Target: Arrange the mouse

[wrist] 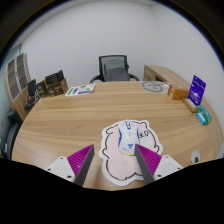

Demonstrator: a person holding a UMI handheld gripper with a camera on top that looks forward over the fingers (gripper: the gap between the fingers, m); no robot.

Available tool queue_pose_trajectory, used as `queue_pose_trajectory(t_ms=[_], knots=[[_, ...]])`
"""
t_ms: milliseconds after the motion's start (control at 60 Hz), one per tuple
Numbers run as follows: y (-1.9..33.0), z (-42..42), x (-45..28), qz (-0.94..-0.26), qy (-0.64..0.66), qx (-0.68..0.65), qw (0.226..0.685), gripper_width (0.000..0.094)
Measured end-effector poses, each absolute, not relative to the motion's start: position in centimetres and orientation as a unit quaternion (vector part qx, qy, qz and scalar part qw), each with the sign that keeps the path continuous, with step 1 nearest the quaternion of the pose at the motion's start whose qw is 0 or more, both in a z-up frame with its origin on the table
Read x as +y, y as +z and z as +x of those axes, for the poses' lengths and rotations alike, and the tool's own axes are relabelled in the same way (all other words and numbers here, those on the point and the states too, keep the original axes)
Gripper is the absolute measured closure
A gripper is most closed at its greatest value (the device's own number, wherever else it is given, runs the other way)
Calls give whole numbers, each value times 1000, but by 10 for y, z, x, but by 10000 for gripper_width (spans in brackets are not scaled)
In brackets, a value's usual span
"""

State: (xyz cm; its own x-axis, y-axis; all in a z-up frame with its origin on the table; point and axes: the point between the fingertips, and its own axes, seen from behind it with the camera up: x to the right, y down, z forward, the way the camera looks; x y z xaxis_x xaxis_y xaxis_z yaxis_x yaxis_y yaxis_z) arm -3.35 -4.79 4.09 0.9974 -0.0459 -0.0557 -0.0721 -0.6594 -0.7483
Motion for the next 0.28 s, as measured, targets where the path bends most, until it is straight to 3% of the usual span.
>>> queue_pose_trajectory(t_ms=[283], knots=[[82, -98, -198, -911, 32, 50, 409, 99]])
